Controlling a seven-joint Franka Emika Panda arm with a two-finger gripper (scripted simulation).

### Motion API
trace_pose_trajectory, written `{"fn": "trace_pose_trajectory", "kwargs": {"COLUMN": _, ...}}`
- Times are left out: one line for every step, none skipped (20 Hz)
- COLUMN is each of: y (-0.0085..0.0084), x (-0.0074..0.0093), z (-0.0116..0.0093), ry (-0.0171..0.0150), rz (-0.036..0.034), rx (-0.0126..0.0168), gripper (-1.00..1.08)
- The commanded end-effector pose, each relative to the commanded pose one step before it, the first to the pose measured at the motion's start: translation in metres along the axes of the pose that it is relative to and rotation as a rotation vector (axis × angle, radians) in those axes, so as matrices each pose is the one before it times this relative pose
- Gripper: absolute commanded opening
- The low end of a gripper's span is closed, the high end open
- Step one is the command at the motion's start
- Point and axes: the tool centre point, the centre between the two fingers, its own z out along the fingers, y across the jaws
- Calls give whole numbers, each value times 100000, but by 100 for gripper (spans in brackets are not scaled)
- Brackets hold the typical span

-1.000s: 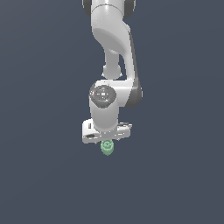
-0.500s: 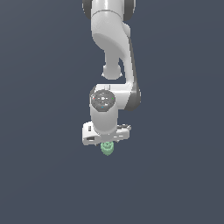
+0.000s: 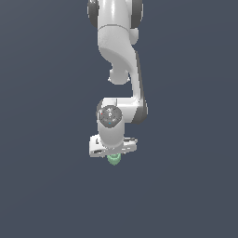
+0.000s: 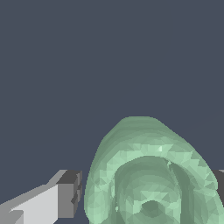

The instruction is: Pick up the object and move it to a goal position.

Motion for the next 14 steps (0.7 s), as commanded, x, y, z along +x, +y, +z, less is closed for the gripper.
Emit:
{"fn": "trace_pose_trajectory", "kwargs": {"y": 21, "x": 128, "z": -68, "ry": 204, "rz": -9, "rx": -42, "gripper": 100}}
{"fn": "trace_pose_trajectory", "kwargs": {"y": 0, "x": 0, "z": 0, "ry": 0, "rz": 0, "rx": 0, "gripper": -100}}
{"fn": "trace_pose_trajectory", "kwargs": {"y": 0, "x": 0, "z": 0, "ry": 0, "rz": 0, "rx": 0, "gripper": -100}}
{"fn": "trace_pose_trajectory", "kwargs": {"y": 0, "x": 0, "z": 0, "ry": 0, "rz": 0, "rx": 0, "gripper": -100}}
{"fn": "trace_pose_trajectory", "kwargs": {"y": 0, "x": 0, "z": 0, "ry": 0, "rz": 0, "rx": 0, "gripper": -100}}
{"fn": "trace_pose_trajectory", "kwargs": {"y": 0, "x": 0, "z": 0, "ry": 0, "rz": 0, "rx": 0, "gripper": -100}}
{"fn": "trace_pose_trajectory", "kwargs": {"y": 0, "x": 0, "z": 0, "ry": 0, "rz": 0, "rx": 0, "gripper": -100}}
{"fn": "trace_pose_trajectory", "kwargs": {"y": 0, "x": 0, "z": 0, "ry": 0, "rz": 0, "rx": 0, "gripper": -100}}
{"fn": "trace_pose_trajectory", "kwargs": {"y": 0, "x": 0, "z": 0, "ry": 0, "rz": 0, "rx": 0, "gripper": -100}}
{"fn": "trace_pose_trajectory", "kwargs": {"y": 0, "x": 0, "z": 0, "ry": 0, "rz": 0, "rx": 0, "gripper": -100}}
{"fn": "trace_pose_trajectory", "kwargs": {"y": 0, "x": 0, "z": 0, "ry": 0, "rz": 0, "rx": 0, "gripper": -100}}
{"fn": "trace_pose_trajectory", "kwargs": {"y": -2, "x": -13, "z": -5, "ry": 0, "rz": 0, "rx": 0, "gripper": -100}}
{"fn": "trace_pose_trajectory", "kwargs": {"y": -8, "x": -7, "z": -20, "ry": 0, "rz": 0, "rx": 0, "gripper": -100}}
{"fn": "trace_pose_trajectory", "kwargs": {"y": -23, "x": -22, "z": -60, "ry": 0, "rz": 0, "rx": 0, "gripper": -100}}
